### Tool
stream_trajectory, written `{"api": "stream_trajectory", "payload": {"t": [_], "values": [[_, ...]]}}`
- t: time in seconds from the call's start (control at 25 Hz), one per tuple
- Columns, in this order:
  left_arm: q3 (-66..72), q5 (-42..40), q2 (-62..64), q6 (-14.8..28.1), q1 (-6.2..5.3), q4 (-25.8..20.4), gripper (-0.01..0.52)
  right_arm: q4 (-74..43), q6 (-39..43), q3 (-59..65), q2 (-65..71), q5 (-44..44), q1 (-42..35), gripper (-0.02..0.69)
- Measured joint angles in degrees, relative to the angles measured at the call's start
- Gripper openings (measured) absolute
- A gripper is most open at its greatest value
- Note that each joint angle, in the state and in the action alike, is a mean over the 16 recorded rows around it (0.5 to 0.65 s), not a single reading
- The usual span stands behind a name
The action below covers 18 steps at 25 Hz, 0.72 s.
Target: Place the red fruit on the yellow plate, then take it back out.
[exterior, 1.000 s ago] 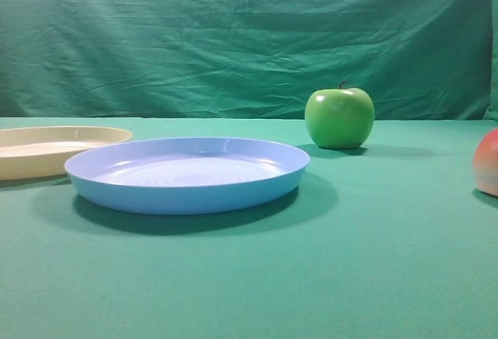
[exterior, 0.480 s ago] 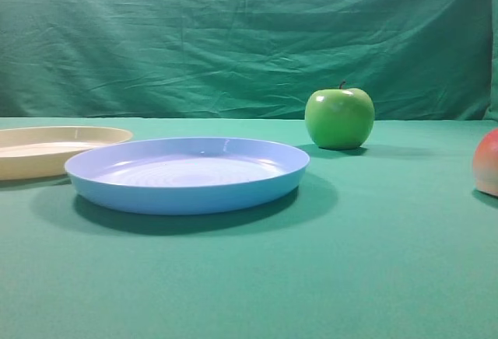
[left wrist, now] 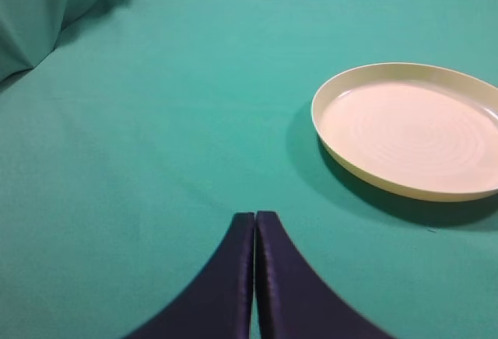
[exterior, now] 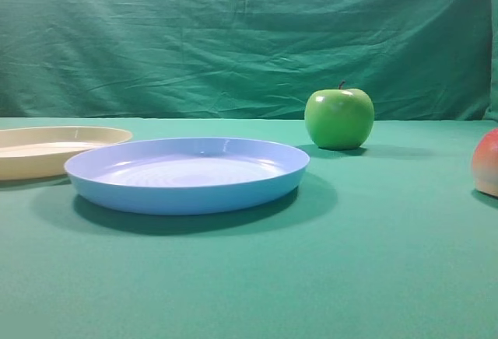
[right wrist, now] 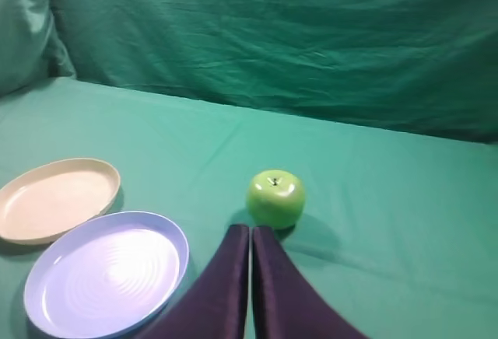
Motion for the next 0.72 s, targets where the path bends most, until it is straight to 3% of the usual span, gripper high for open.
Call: {"api": "stream_trajectory", "payload": {"t": [0.36, 0.72], "values": [[0.0, 0.0, 0.0, 0.0, 0.0, 0.0, 0.0, -10.4, 10.3, 6.0, -10.0, 3.0, -5.9, 0.0], [0.0, 0.0, 0.0, 0.0, 0.0, 0.0, 0.0, -16.6, 11.7, 11.3, -14.6, 1.3, -7.8, 0.0]]}}
